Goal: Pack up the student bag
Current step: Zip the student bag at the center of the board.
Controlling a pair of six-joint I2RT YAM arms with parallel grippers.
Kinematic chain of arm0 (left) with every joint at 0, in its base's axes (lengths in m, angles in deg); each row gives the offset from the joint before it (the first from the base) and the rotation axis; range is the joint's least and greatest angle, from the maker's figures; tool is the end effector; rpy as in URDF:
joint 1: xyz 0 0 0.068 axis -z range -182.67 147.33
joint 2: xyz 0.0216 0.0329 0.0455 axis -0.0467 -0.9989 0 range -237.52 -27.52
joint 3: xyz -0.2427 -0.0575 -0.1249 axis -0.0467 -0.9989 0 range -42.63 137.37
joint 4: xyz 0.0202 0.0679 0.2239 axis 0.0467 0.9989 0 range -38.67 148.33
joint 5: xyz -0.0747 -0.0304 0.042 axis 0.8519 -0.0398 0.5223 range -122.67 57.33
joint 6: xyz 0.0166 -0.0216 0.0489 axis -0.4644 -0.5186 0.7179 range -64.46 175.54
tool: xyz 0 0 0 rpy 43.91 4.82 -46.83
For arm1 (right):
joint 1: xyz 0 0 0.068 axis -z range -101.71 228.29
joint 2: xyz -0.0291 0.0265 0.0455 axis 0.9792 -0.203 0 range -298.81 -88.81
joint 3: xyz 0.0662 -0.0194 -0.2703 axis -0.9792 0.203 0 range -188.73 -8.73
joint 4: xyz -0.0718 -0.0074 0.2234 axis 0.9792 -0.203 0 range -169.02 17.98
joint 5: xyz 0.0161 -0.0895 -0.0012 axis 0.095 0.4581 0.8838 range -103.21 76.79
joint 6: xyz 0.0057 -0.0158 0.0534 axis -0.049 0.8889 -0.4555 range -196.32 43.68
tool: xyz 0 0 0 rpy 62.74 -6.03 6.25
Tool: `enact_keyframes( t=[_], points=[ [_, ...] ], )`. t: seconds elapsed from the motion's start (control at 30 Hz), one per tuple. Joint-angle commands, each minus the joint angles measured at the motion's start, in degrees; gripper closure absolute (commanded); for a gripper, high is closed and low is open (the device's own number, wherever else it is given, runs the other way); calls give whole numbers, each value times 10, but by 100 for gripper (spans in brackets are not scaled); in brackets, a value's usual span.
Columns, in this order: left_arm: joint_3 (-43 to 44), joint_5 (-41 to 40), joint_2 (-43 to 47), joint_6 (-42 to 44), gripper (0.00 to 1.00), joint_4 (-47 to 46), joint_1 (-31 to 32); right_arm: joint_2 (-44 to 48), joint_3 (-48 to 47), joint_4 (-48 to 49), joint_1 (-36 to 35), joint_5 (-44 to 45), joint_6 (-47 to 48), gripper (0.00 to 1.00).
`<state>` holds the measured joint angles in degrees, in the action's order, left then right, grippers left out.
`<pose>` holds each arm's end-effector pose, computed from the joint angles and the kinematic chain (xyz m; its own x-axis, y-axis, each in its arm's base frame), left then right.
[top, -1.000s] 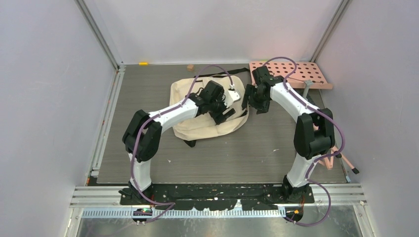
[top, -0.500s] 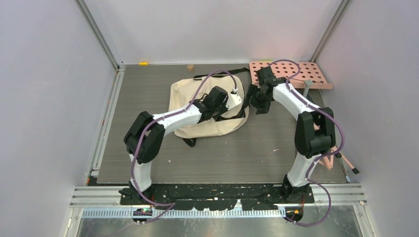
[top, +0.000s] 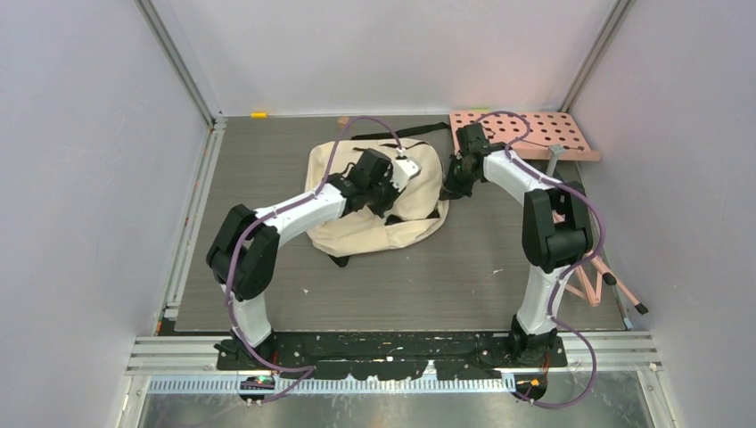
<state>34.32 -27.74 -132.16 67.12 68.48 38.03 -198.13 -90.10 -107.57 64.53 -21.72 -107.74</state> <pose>0.2917 -0.2553 0.2483 -0.3839 0.5941 -0.7068 0.7891 0.6087 0.0830 0.3665 0.0956 0.2198 -0.8979 0.3108 -0.3118 0.1975 0.9173 0.3457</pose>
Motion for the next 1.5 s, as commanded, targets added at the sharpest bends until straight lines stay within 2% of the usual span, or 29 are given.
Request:
enact_keyframes(
  t=[0.0, 0.07, 0.13, 0.27, 0.33, 0.4, 0.47, 0.53, 0.6, 0.7, 0.9, 1.13, 1.47],
  points=[
    [2, 217, 18, -128, 100, 123, 11, -14, -47, 54, 0, -9, 9, 97],
    [4, 256, 23, -167, 100, 119, 12, -23, -67, 61, 0, -12, 13, 99],
    [2, 258, 30, -190, 100, 113, 12, -30, -90, 61, 0, -13, 21, 100],
    [25, 154, 18, -224, 100, 149, 10, -14, -104, 43, 0, -3, 38, 99],
    [44, 113, 4, -248, 100, 178, 4, 9, -89, 27, 0, -1, 45, 91],
    [53, 109, -7, -275, 100, 183, -9, 39, -63, 9, 0, -6, 48, 76],
    [56, 116, -10, -295, 100, 177, -17, 75, -23, 3, 0, -24, 48, 65],
    [57, 127, -10, -308, 100, 172, -23, 111, 16, 2, 0, -56, 51, 59],
    [56, 139, -12, -326, 100, 168, -31, 144, 46, -6, -1, -86, 54, 58],
    [51, 175, -16, -360, 100, 154, -46, 159, 77, -19, -3, -139, 57, 59],
    [35, 219, -9, -407, 100, 106, -65, 165, 124, 19, -10, -156, 26, 69],
    [27, 224, -8, -411, 100, 106, -68, 141, 148, 84, -10, -114, -22, 71],
    [29, 222, -7, -409, 100, 118, -74, 154, 175, 86, -10, -50, -37, 78]
  ],
)
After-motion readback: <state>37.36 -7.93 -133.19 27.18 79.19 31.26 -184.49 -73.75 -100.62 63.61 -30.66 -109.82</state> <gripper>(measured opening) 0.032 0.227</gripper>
